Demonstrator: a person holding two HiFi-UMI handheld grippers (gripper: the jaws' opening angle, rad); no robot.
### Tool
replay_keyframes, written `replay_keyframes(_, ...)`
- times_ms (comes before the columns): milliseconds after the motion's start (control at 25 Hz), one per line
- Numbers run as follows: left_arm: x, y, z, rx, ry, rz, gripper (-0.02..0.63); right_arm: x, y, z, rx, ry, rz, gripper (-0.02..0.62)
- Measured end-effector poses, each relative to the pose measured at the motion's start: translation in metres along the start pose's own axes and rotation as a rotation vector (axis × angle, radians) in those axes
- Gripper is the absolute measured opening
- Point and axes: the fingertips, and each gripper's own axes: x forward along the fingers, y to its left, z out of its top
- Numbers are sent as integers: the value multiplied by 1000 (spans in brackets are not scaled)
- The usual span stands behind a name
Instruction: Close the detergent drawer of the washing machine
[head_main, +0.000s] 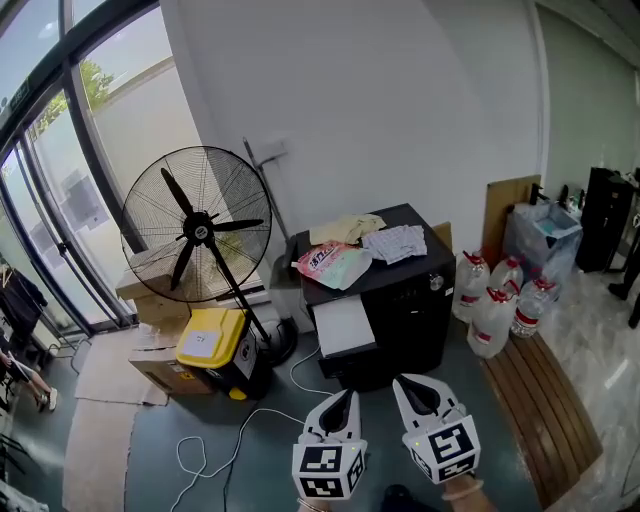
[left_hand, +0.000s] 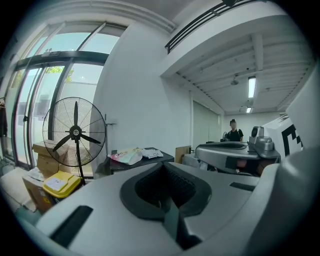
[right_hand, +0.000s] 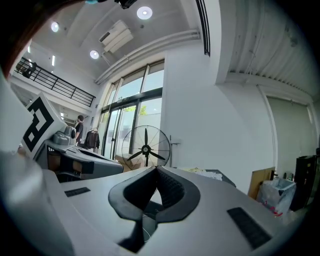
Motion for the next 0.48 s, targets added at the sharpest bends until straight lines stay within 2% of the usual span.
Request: replay_keyframes(480, 65, 34, -18, -69, 18, 66, 15, 62, -38, -30, -1, 29, 67, 26)
